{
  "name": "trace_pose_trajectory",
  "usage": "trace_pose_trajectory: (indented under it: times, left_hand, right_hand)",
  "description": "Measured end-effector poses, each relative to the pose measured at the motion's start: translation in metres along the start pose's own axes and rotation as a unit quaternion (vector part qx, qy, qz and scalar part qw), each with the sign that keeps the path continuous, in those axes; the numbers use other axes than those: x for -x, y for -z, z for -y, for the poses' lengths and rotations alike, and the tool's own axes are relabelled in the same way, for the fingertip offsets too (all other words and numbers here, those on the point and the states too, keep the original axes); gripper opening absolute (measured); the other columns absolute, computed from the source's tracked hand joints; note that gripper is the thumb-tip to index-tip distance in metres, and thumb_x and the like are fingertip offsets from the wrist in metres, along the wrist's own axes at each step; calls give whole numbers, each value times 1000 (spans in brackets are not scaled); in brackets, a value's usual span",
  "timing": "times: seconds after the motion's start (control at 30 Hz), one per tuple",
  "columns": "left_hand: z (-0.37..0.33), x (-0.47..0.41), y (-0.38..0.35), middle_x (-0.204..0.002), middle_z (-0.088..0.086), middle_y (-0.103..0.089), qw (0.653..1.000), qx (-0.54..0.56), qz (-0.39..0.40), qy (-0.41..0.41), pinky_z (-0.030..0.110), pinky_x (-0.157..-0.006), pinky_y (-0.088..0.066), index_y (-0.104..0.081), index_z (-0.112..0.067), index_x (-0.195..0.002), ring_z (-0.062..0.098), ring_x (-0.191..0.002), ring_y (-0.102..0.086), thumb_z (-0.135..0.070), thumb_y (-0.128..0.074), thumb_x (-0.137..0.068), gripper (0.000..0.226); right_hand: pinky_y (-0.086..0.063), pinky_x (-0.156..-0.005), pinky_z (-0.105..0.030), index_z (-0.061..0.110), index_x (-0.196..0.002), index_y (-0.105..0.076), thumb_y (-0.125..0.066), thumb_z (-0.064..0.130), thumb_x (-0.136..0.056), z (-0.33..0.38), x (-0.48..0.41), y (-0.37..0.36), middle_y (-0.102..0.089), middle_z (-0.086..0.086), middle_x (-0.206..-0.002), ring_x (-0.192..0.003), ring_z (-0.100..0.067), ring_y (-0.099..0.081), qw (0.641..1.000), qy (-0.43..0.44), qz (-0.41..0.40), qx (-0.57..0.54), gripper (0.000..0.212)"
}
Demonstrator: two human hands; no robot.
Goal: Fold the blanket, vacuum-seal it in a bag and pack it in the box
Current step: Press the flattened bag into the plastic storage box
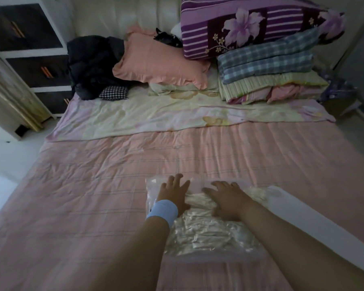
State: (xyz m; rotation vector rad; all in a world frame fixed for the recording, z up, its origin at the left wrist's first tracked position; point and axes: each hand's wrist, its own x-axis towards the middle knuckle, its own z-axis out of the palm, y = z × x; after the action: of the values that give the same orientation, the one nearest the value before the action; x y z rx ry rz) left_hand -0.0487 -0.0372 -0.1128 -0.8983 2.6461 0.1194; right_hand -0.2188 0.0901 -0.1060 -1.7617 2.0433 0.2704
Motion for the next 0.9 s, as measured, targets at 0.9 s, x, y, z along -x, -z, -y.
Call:
trace_pose_trajectory:
  times: [0.9]
  left_hand:
    - [-36,-41,-91,-159,-1,22,986,121,104,-44,50,-120,-8,16,-27,-152,25,-149,10,-61,-67,-77,117]
  right_hand:
    - [-9,-123,-45,16,-155,-30,-55,54,-92,-8,-56,-41,-24,-9,-164,-152,-25,-18,997,34,-61,-18,78]
